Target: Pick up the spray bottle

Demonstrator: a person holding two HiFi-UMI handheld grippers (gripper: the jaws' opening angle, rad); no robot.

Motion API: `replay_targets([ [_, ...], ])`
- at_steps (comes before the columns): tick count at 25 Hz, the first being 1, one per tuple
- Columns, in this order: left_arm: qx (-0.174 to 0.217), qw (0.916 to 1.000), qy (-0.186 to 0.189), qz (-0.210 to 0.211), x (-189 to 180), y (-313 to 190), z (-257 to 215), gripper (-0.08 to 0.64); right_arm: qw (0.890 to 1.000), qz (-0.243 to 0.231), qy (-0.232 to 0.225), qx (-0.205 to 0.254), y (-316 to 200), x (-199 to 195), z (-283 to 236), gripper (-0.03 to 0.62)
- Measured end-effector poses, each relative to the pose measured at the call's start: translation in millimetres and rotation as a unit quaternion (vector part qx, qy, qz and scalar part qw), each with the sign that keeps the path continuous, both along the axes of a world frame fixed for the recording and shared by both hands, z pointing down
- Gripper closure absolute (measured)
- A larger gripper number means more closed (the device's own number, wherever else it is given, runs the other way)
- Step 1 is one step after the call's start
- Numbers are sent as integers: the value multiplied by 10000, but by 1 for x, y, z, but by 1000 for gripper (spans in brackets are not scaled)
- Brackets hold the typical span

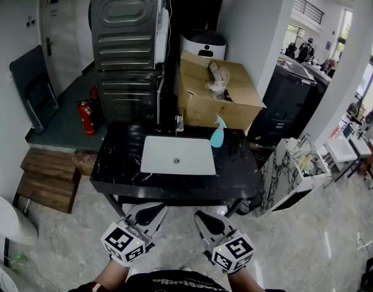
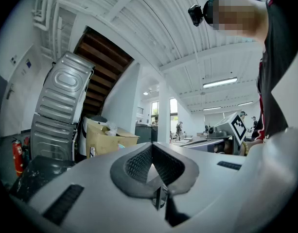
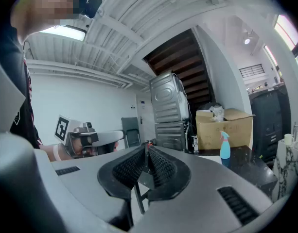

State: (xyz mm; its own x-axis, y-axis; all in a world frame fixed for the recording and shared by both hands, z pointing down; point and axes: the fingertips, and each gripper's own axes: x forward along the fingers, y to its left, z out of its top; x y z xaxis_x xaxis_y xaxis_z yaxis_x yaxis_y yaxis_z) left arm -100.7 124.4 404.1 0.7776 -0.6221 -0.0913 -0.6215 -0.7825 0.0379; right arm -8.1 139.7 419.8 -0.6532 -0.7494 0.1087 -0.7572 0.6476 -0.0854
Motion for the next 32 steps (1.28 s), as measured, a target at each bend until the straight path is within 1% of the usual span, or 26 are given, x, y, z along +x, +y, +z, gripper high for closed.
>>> replay_targets([
  [5, -5, 10000, 36, -18, 2, -4, -2, 545, 10000, 51, -6, -44, -4, 7, 0, 554],
  [9, 6, 10000, -15, 12, 6, -3, -1, 545, 10000, 49, 0, -13, -4, 9, 0, 554],
  [13, -26, 10000, -6, -28, 9, -3, -1, 545, 9997, 152, -16, 167, -4, 16, -6, 554],
  [17, -47, 10000, 14, -70, 11, -2, -1, 545, 9995, 27, -71, 306, -1, 19, -11, 555],
  [27, -53, 10000, -21, -57, 28, 1, 0, 545, 9999, -25, 19, 157, 1, 37, -1, 555],
  [32, -61, 9998, -60, -171, 44, -3, -1, 545, 9997, -72, -87, 197, -3, 57, -4, 555],
])
